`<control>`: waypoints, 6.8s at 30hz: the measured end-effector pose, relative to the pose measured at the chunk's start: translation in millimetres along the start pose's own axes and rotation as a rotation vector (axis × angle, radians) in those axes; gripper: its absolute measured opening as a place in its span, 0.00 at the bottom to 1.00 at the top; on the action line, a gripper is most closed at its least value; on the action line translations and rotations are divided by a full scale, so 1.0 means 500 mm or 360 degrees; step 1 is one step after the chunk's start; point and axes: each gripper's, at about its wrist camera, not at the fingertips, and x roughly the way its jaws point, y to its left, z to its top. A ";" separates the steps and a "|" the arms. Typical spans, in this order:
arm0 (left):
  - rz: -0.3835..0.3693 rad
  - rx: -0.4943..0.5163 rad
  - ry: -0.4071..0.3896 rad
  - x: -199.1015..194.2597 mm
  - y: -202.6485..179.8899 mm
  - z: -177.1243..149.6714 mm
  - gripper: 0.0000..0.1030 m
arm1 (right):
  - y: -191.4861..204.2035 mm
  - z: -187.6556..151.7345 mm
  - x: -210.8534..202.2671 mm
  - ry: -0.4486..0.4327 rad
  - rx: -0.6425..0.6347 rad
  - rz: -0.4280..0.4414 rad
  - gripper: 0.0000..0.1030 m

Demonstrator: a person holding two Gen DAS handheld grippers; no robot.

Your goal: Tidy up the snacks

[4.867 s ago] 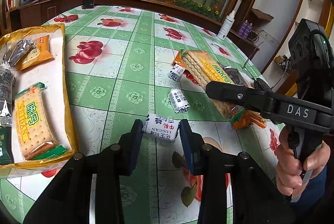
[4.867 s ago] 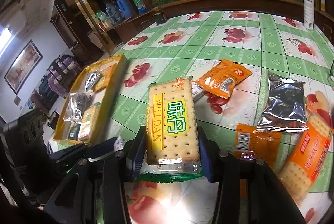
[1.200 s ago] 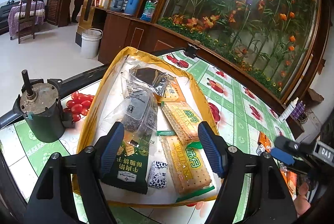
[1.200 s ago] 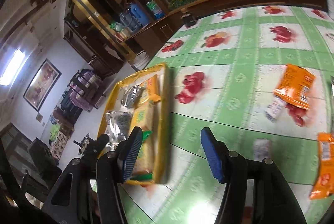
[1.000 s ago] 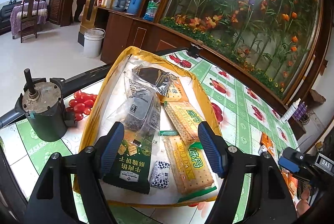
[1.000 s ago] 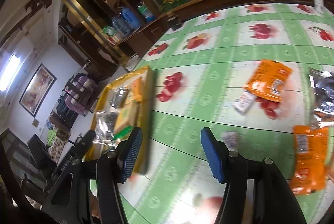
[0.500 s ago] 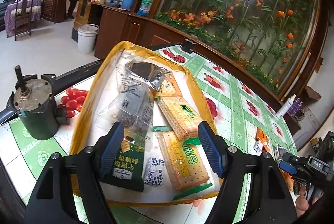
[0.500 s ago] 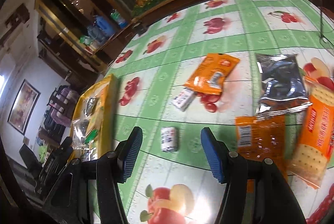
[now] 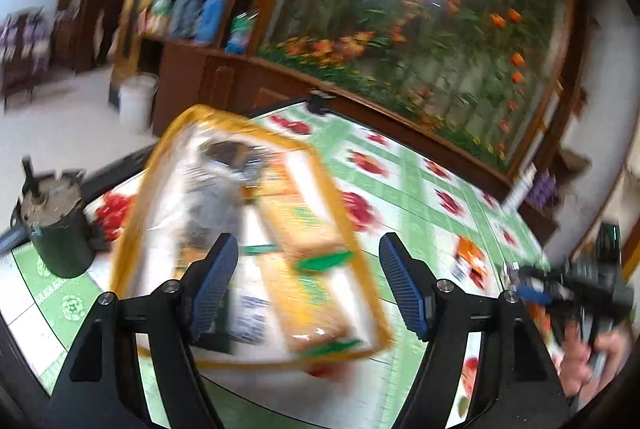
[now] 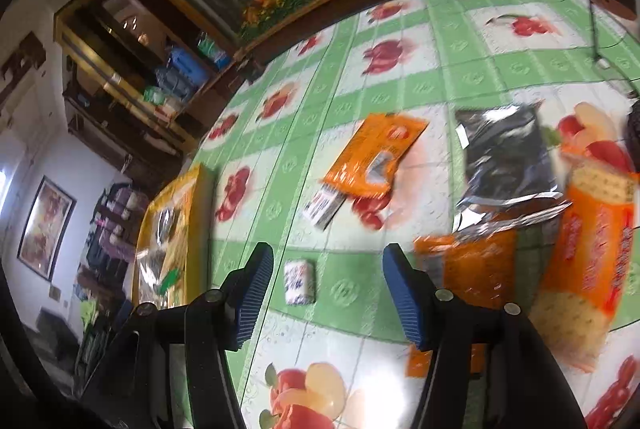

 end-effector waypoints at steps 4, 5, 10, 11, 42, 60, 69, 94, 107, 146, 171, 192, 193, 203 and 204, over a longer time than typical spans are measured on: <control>-0.0174 0.0336 0.0194 0.017 -0.161 -0.021 0.63 | -0.017 0.011 -0.024 -0.0081 0.0087 -0.0006 0.56; -0.0216 0.0378 0.0254 0.028 -0.188 -0.029 0.60 | -0.020 0.012 -0.029 -0.0094 0.0102 -0.0008 0.56; -0.0322 0.0415 0.0597 0.132 -0.281 -0.072 0.44 | -0.040 0.018 -0.034 -0.0089 0.0201 0.0022 0.57; -0.0333 0.0391 0.0637 0.146 -0.289 -0.078 0.44 | -0.044 0.018 -0.031 -0.0071 0.0223 0.0048 0.57; -0.0160 0.0338 0.0480 0.163 -0.232 -0.062 0.18 | 0.019 0.030 0.132 0.0170 0.0228 0.0025 0.48; -0.0208 0.0305 0.0566 0.175 -0.225 -0.068 0.18 | 0.078 0.015 0.158 0.0184 -0.0233 -0.0340 0.22; -0.0215 0.0273 0.0493 0.157 -0.216 -0.059 0.18 | 0.112 0.000 0.136 0.0181 -0.0268 -0.0219 0.21; 0.0009 0.0068 0.0123 0.062 -0.040 0.016 0.18 | 0.255 -0.076 0.105 0.0046 -0.0526 0.0077 0.21; 0.0061 -0.0140 0.0202 0.045 0.089 0.006 0.18 | 0.397 -0.179 0.156 0.0128 -0.0741 0.0199 0.21; -0.0173 0.0276 0.0721 0.208 -0.229 -0.083 0.10 | 0.133 -0.042 -0.015 -0.0151 -0.0293 0.0061 0.21; -0.0052 0.0010 0.0319 0.018 0.026 0.000 0.11 | 0.307 -0.159 0.088 0.0096 -0.0593 0.0225 0.21; 0.0116 0.0009 0.0325 0.031 0.115 -0.027 0.11 | 0.470 -0.223 0.242 0.0222 -0.0700 0.0208 0.19; 0.0114 0.0010 0.0333 0.033 0.115 -0.027 0.11 | 0.470 -0.225 0.244 0.0225 -0.0706 0.0206 0.19; 0.0119 0.0060 0.0330 0.036 0.104 -0.027 0.14 | 0.469 -0.226 0.234 0.0195 -0.0726 0.0210 0.23; 0.0114 0.0070 0.0329 0.035 0.102 -0.029 0.17 | 0.469 -0.225 0.233 0.0193 -0.0724 0.0217 0.23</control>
